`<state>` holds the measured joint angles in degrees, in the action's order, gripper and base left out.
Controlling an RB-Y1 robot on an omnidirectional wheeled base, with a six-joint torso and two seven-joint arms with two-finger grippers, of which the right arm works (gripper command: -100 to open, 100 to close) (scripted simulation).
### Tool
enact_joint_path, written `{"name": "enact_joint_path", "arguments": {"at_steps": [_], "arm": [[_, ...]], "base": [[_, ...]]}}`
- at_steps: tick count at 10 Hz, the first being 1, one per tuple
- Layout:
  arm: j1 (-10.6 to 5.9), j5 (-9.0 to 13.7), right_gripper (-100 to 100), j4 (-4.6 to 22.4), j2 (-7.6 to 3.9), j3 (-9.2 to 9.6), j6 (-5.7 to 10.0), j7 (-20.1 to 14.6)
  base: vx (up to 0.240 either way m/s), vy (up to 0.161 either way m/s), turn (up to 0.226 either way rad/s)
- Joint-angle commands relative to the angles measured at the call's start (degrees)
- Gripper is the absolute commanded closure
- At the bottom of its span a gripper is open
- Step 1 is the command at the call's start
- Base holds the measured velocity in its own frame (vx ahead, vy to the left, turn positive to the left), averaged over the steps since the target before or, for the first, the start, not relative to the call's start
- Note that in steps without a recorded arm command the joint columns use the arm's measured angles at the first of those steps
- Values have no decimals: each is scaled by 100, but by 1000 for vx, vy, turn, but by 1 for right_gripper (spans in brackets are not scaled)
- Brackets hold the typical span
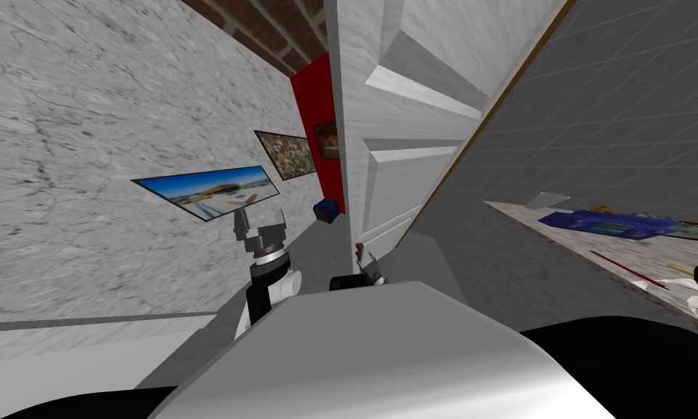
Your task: Push the door open
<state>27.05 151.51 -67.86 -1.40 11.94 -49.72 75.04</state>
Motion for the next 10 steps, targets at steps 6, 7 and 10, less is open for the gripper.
{"name": "enact_joint_path", "arguments": {"at_steps": [6, 7, 10], "arm": [[-51, -8, 100, 60, 95, -26, -6, 5], [-51, -8, 100, 60, 95, -26, -6, 5], [113, 276, -100, -20, -82, -19, -41, 143]], "base": [[33, 15, 1], [-11, -5, 0], [-64, 23, -36]]}}
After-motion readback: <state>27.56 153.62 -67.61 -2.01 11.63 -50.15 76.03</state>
